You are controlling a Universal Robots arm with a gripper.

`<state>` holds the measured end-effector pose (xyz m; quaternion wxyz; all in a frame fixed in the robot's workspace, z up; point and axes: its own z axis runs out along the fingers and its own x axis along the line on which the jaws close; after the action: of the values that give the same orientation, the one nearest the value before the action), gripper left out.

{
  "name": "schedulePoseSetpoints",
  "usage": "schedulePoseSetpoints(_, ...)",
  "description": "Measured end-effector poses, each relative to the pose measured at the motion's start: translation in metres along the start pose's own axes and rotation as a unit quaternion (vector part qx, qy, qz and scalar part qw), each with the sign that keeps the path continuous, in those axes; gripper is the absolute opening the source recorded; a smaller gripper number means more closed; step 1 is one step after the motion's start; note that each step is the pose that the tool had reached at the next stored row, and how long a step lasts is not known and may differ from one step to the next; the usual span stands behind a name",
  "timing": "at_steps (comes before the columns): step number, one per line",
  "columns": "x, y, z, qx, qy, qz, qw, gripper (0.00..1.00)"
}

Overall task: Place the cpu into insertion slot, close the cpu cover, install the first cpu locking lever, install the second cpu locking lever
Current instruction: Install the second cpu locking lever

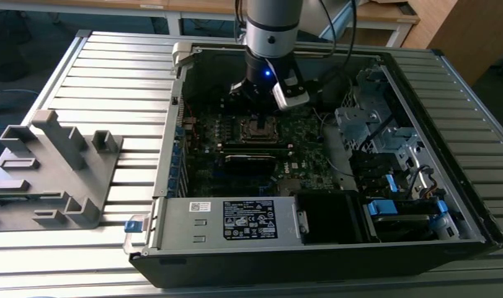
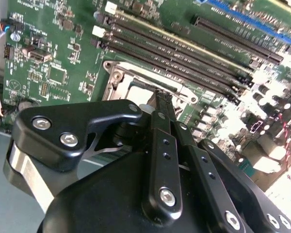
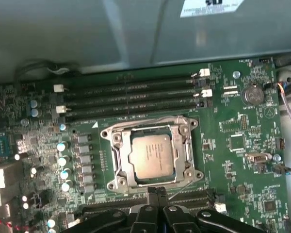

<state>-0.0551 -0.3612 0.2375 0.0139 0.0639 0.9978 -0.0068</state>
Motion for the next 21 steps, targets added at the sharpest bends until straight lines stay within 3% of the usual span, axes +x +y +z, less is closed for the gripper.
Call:
schedulePoseSetpoints(6,-0.0012,-0.009,0.0001,-0.001,0.0001,0.0,1.0,0.1)
schedulePoseSetpoints(10,-0.0009,-0.0096,0.0002,-0.0012,0.0001,0.0,1.0,0.1)
schedulePoseSetpoints(21,0.0115,-0.0129,0.0015,-0.0018,-0.0044,0.0,0.99999,0.1)
